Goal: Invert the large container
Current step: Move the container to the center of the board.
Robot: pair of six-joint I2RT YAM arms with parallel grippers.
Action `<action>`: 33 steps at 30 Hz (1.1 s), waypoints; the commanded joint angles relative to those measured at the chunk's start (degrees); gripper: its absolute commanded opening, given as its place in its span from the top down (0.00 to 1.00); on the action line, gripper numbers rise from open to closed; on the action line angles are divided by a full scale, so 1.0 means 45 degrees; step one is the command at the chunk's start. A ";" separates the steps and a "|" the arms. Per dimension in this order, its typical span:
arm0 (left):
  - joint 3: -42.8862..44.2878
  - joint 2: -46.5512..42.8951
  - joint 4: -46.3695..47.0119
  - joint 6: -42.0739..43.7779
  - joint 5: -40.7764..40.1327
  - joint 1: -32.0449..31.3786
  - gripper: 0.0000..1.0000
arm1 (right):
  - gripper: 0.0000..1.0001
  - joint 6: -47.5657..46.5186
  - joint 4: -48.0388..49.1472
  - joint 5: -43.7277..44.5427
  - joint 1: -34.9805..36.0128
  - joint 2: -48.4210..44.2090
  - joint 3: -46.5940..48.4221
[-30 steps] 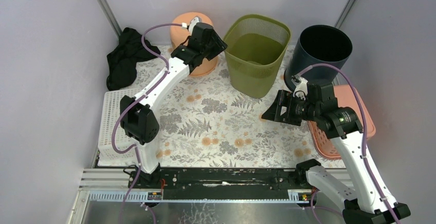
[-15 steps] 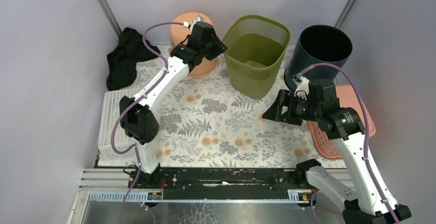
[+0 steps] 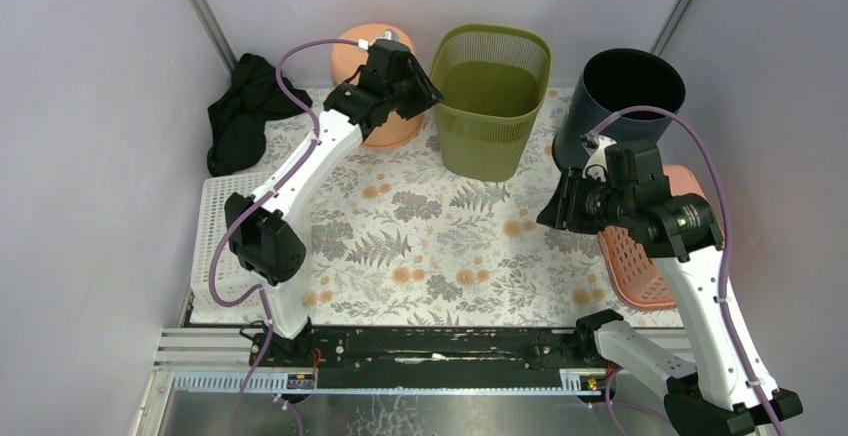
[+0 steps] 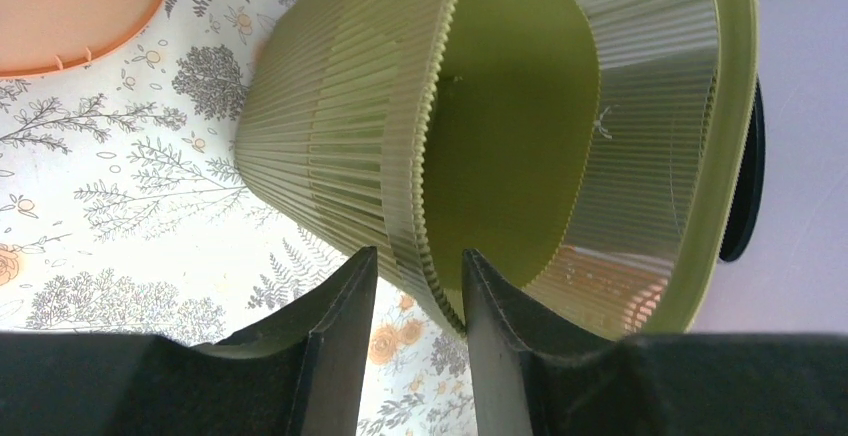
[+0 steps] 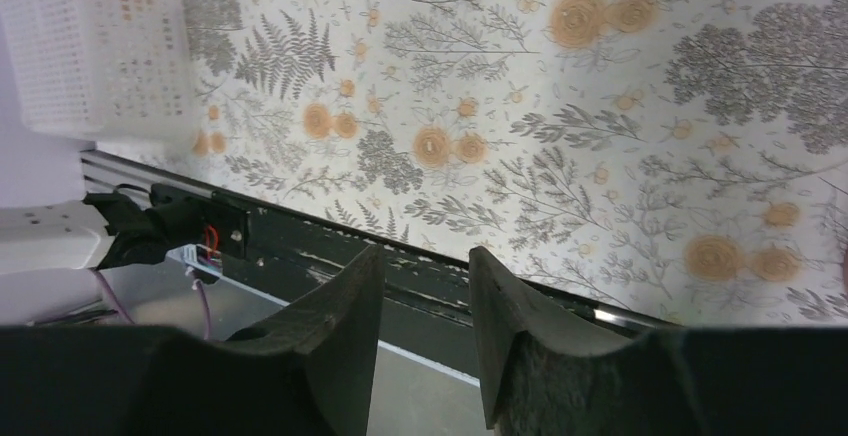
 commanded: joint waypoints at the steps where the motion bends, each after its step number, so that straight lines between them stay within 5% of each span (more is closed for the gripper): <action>1: 0.0861 -0.0293 -0.0978 0.0737 0.0806 0.0087 0.57 | 0.57 -0.0561 -0.0771 0.1245 0.0053 0.0256 0.0798; 16: 0.1402 -0.0124 -0.2407 0.1695 0.2378 0.0245 0.54 | 0.71 -0.0942 -0.1447 0.2374 0.0063 0.1103 0.1573; 25: 0.2313 -0.0239 -0.2410 0.1451 0.2028 0.0263 0.21 | 0.71 -0.1038 -0.1505 0.2286 0.0053 0.1366 0.1820; 33: 0.3628 0.0630 -0.2527 0.1264 0.1818 0.0184 0.14 | 0.26 -0.0946 -0.1274 0.1836 0.0046 0.1450 0.1707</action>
